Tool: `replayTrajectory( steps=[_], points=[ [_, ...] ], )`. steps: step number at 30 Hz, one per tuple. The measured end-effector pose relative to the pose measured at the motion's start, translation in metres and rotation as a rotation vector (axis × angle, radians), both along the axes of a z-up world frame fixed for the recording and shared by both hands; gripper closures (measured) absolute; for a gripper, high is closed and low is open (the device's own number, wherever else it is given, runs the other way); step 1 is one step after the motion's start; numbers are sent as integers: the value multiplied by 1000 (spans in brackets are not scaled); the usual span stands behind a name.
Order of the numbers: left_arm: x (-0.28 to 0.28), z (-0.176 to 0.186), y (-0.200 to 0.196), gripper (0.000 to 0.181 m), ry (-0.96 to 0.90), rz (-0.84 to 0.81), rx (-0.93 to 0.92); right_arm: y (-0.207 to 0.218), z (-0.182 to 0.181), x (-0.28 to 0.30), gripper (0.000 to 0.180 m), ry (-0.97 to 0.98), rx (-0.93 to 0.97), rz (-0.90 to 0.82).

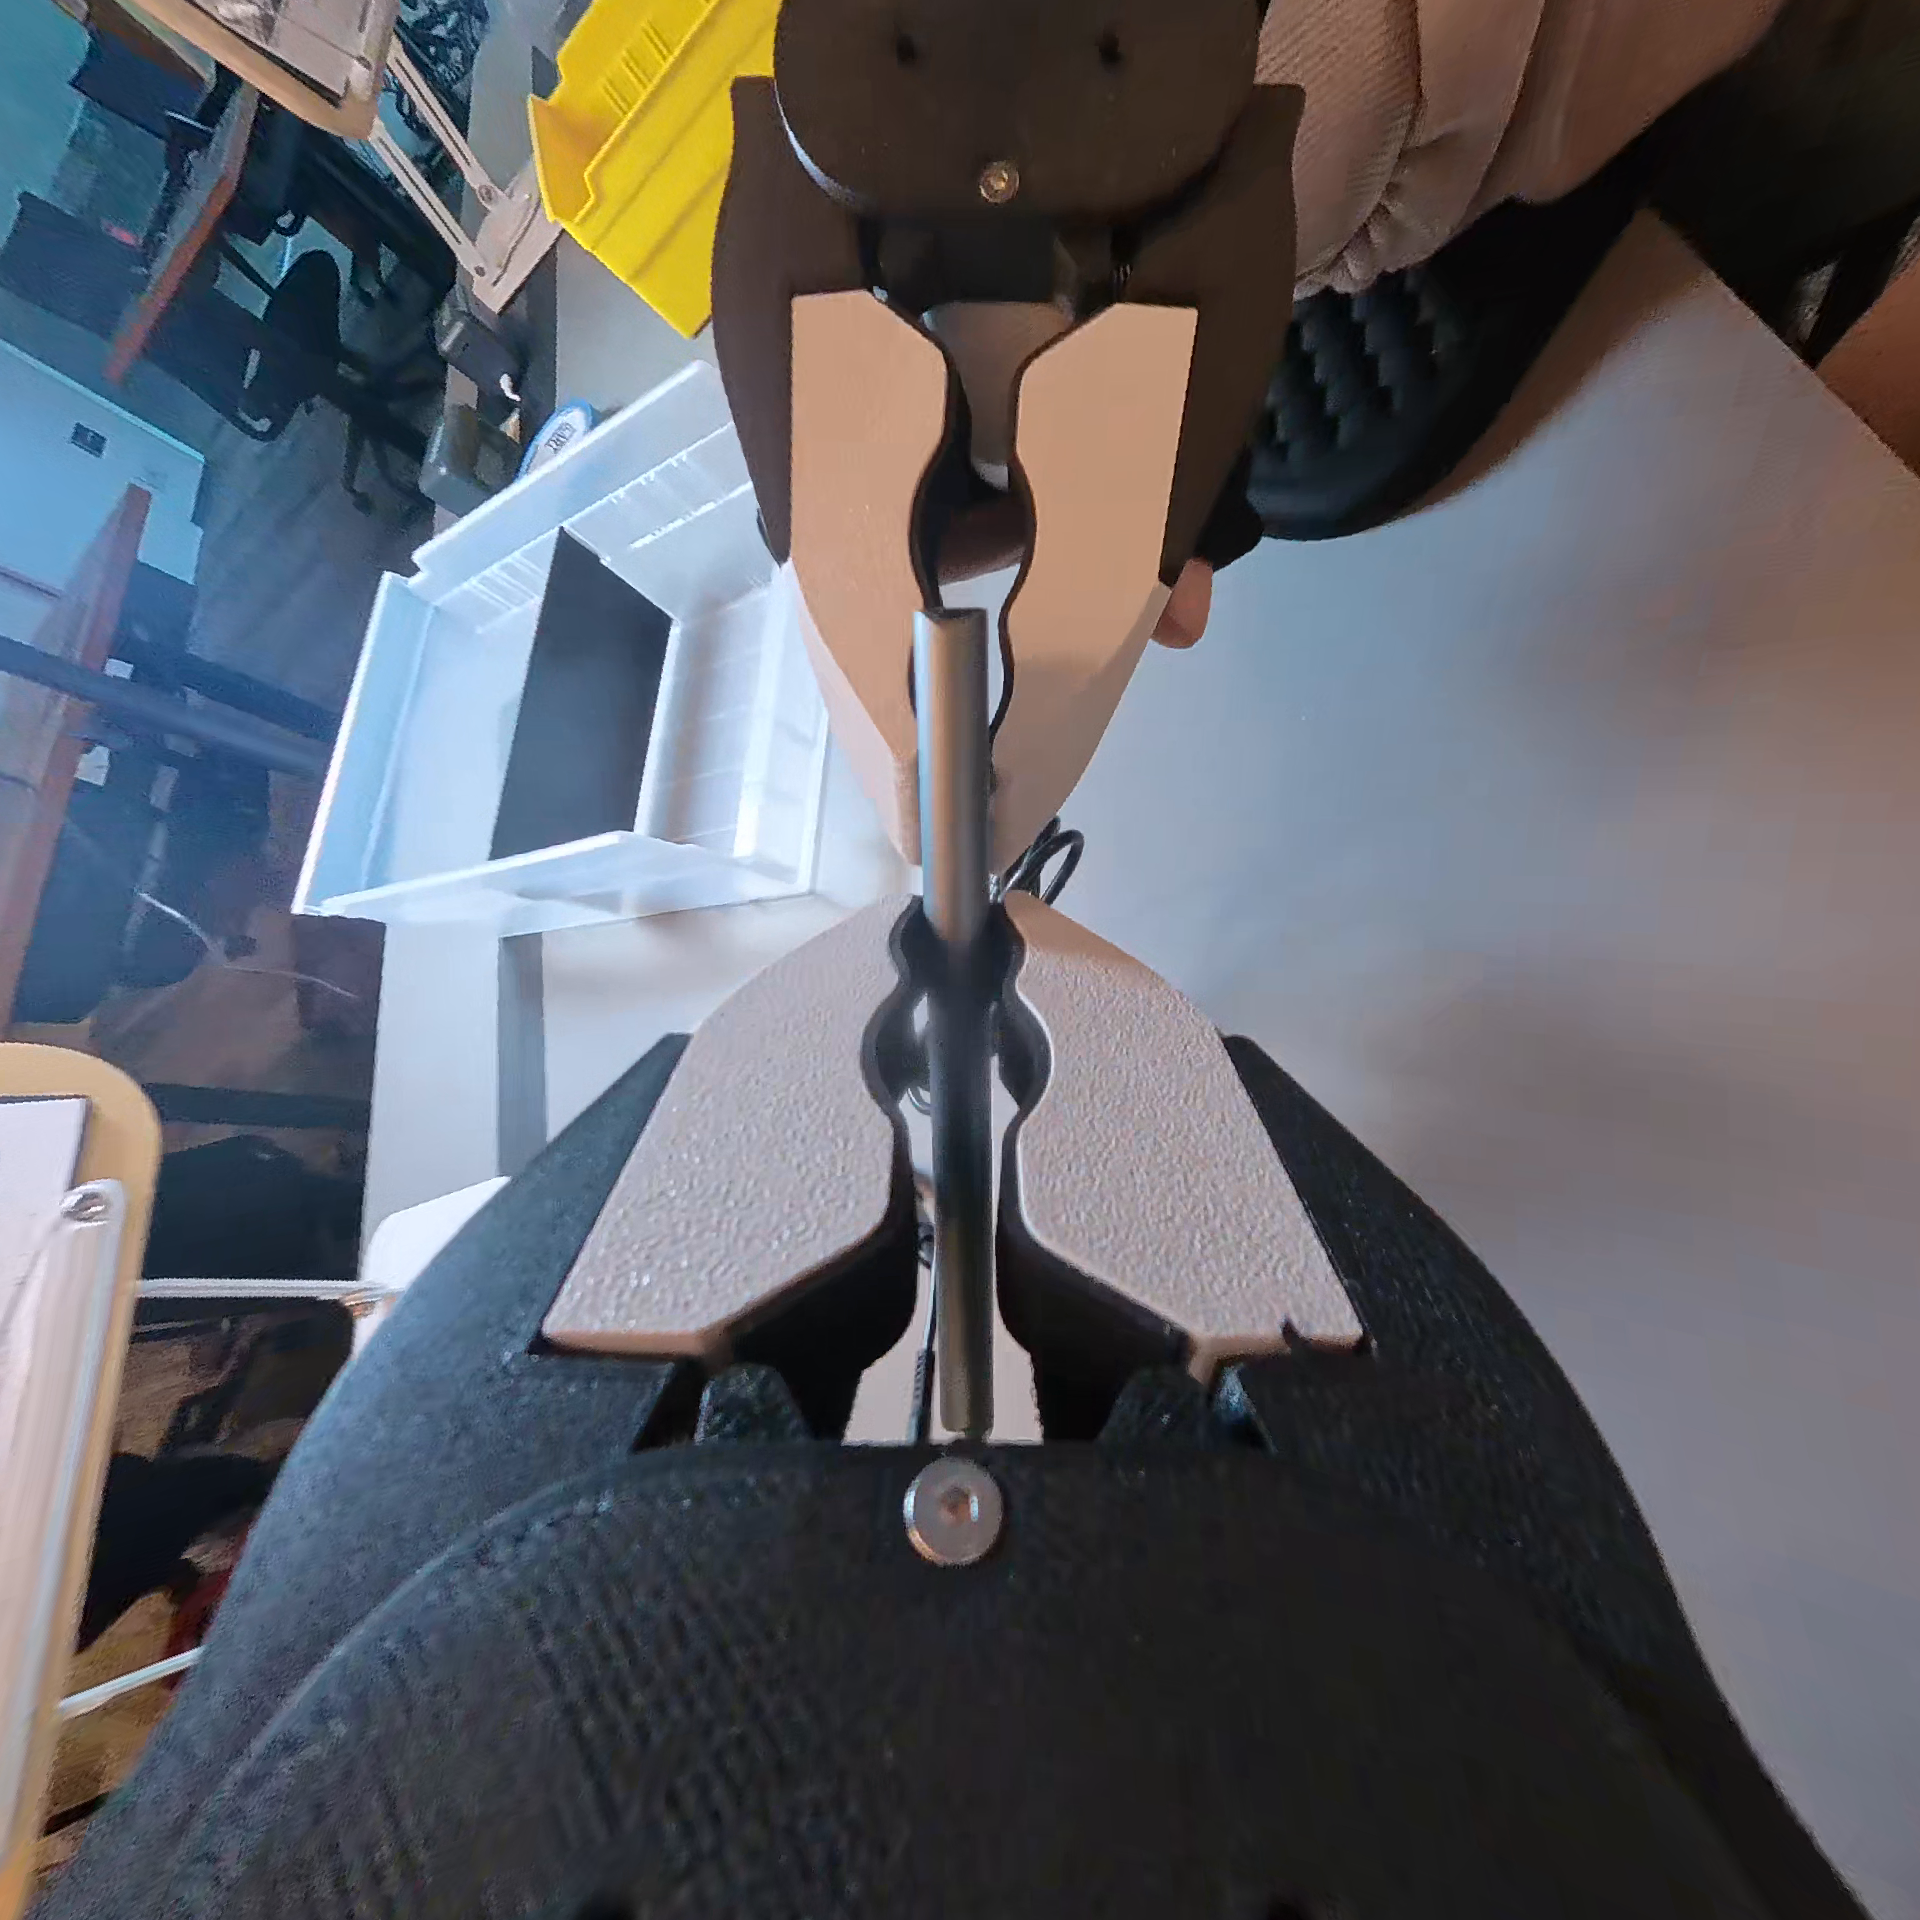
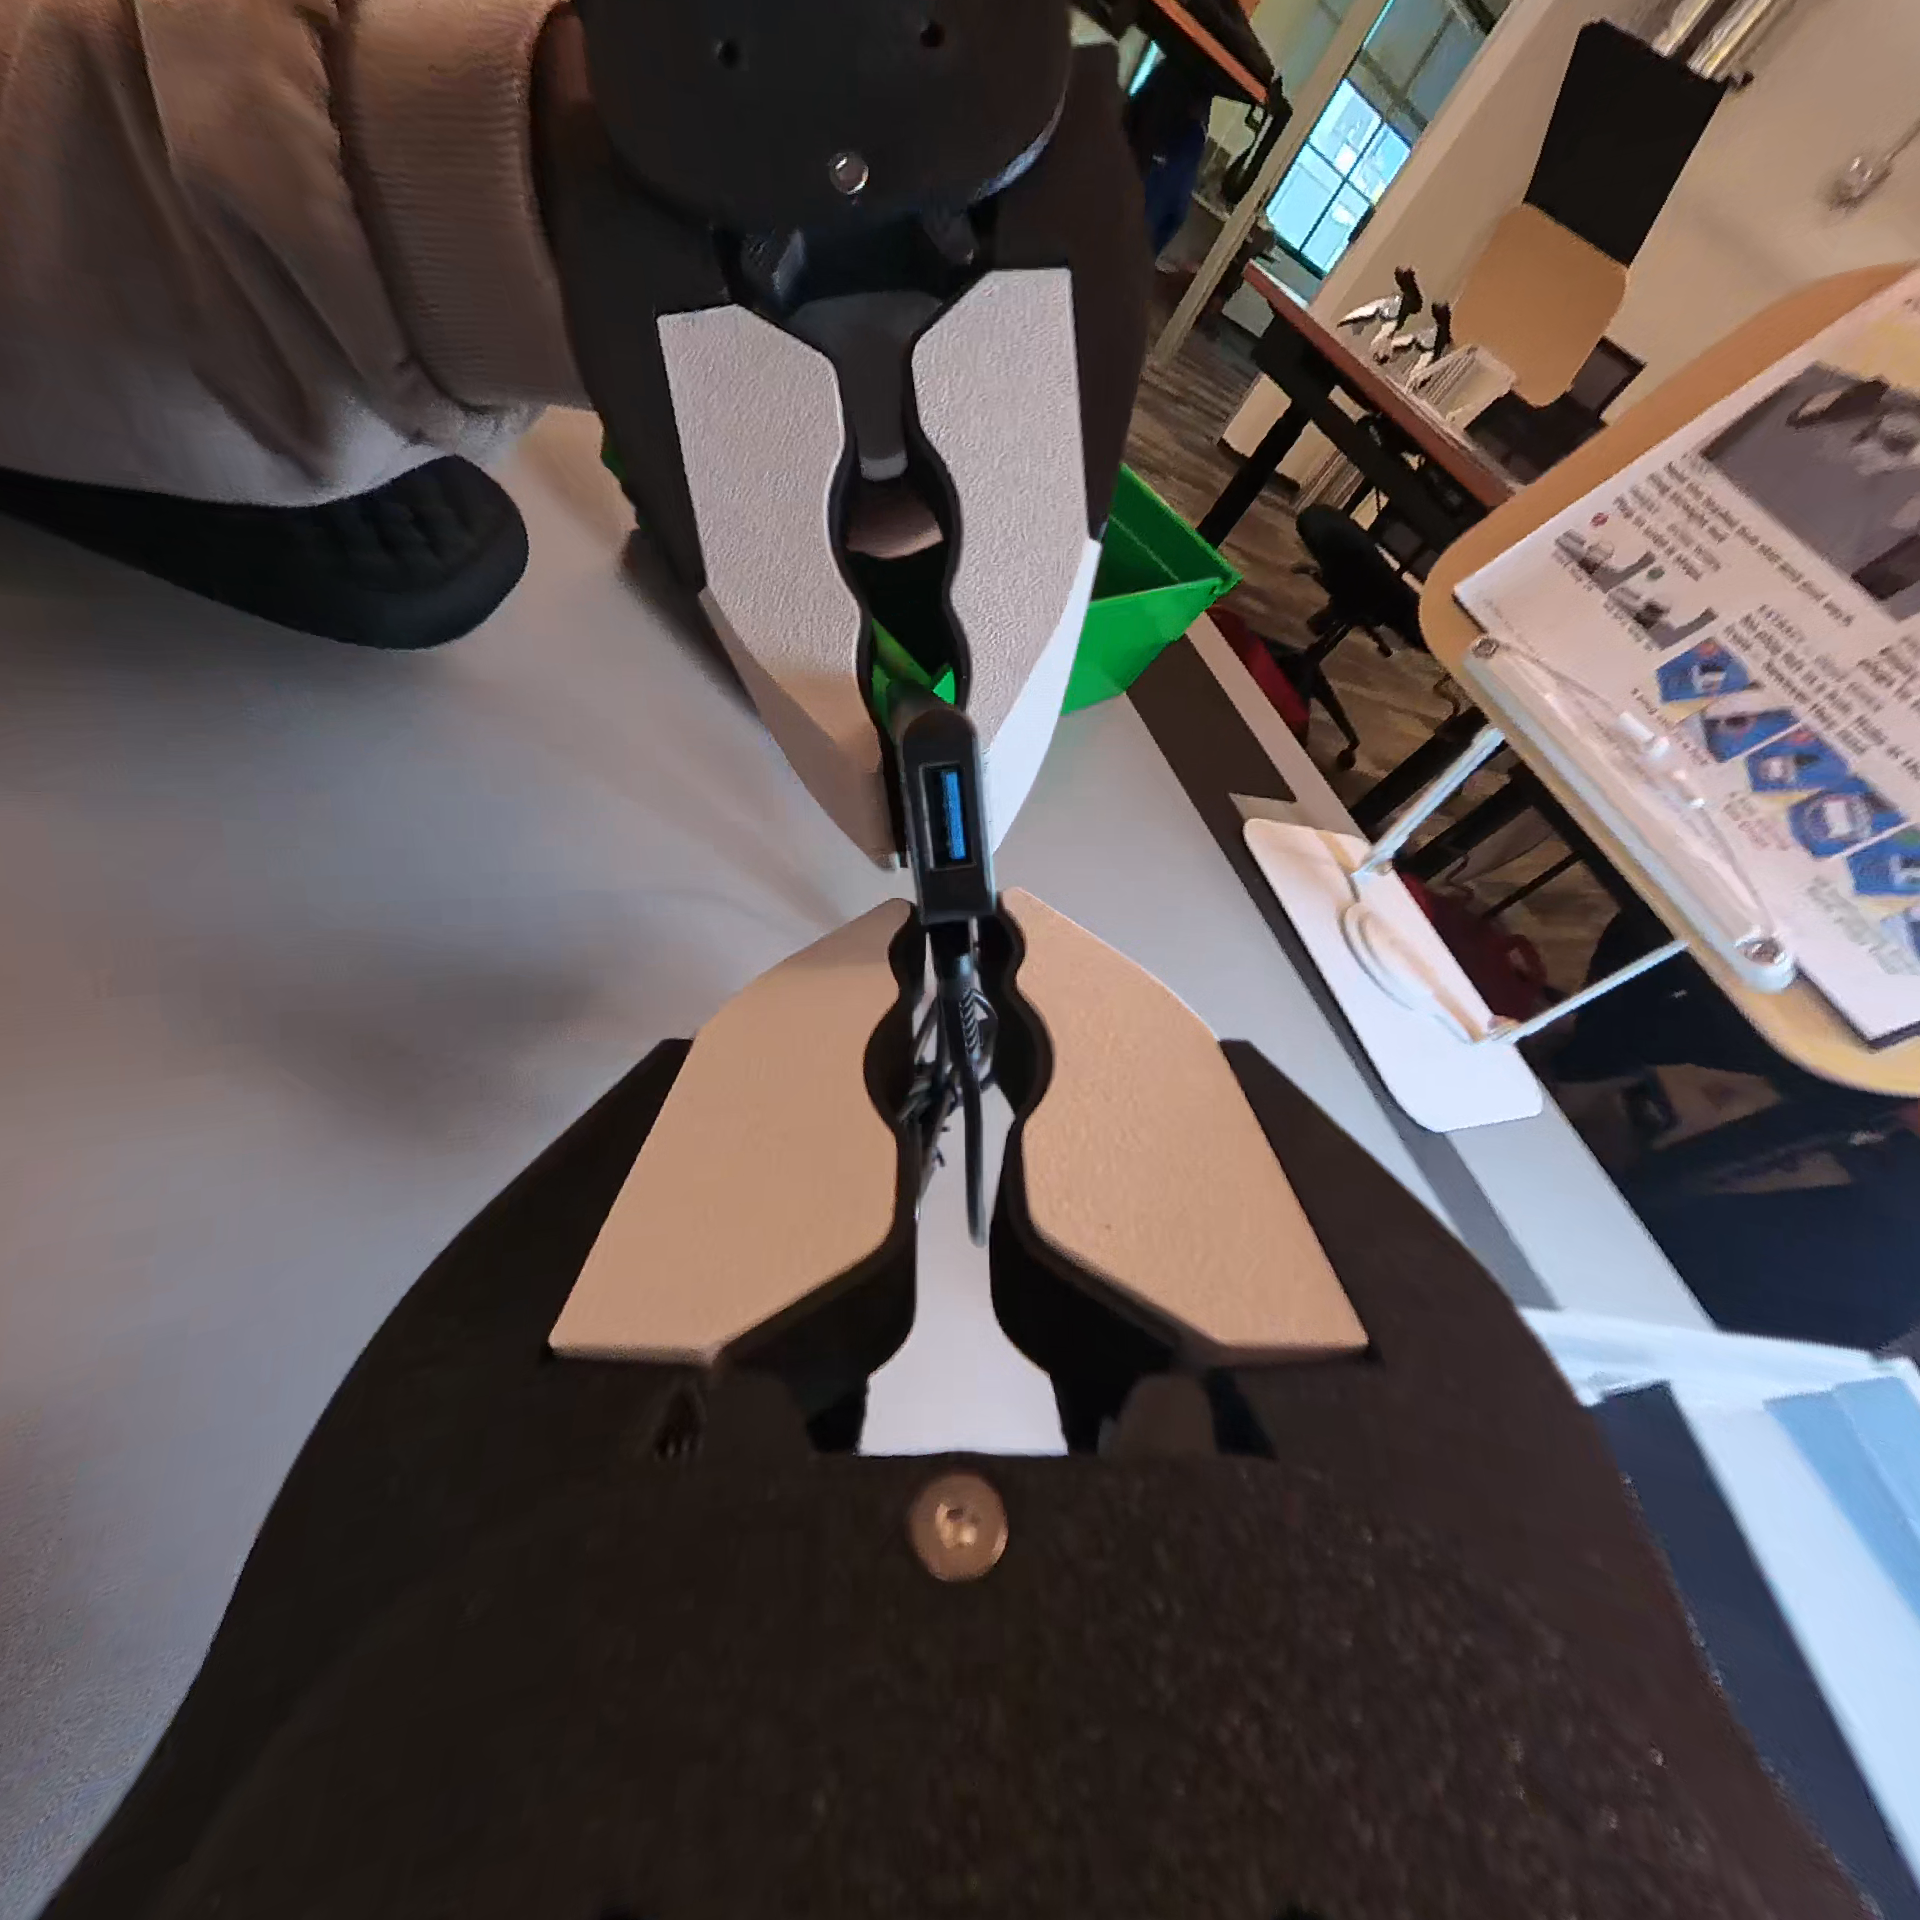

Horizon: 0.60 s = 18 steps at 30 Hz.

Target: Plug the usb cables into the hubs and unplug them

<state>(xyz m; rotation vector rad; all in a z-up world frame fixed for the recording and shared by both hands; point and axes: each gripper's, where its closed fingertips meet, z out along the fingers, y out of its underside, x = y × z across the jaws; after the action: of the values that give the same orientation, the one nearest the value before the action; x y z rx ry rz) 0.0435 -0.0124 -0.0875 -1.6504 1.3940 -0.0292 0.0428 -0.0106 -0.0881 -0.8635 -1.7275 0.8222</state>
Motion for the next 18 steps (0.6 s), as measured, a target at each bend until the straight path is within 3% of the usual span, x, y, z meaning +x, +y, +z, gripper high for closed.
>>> replayTrajectory(
  steps=[4,10,13,18],
  points=[
    [-10,38,3,170,10,-7,69,2,31,-12,172,-1,84,18],
    [-26,114,-1,169,-95,14,265,1,111,-28,172,61,139,87],
    [-33,114,-10,169,-139,-5,270,-6,110,-35,172,-15,193,131],
    [-36,106,-15,170,-148,-18,250,-12,97,-42,172,-61,126,205]
  ],
)
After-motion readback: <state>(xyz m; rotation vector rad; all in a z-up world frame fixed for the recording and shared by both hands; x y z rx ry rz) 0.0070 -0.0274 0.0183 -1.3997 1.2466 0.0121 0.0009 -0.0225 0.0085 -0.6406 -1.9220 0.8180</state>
